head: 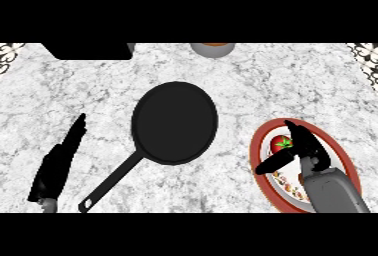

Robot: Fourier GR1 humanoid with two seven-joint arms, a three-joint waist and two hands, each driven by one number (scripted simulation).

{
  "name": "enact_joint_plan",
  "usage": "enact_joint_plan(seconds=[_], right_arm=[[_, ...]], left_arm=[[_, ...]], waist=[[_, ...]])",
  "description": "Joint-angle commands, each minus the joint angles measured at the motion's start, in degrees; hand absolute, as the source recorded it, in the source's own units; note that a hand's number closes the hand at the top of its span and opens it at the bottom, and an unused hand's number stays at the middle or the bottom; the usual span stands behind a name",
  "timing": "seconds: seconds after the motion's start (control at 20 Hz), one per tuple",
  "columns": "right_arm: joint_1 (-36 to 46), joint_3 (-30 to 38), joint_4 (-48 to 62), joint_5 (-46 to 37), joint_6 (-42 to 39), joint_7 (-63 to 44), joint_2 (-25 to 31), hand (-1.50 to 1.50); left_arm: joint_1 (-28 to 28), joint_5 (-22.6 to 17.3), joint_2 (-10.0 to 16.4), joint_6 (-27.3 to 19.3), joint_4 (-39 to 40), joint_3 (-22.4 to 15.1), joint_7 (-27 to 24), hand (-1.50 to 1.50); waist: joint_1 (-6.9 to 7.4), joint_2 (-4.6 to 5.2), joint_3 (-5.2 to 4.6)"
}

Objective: Pick the tomato from the plate and place it in the pan

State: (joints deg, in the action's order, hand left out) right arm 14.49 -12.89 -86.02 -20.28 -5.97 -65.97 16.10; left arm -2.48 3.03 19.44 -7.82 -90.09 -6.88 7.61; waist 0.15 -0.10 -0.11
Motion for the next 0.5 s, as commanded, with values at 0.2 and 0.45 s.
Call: enact_joint_plan(seconds=[0.2, 0.45], right_arm=[[-0.2, 2.1, -0.2, -4.1, 3.4, -5.1, -5.7, 1.50], [-5.3, 2.4, 0.8, -5.5, 5.5, 3.2, -8.1, 1.50]], left_arm=[[-5.2, 1.5, -0.2, 1.2, -4.3, 0.8, -0.7, 0.00], [-5.1, 3.0, -3.2, 0.0, -4.4, -0.4, 0.3, 0.00]], waist=[[0.22, -0.03, 0.11], [0.01, 0.04, 0.12]])
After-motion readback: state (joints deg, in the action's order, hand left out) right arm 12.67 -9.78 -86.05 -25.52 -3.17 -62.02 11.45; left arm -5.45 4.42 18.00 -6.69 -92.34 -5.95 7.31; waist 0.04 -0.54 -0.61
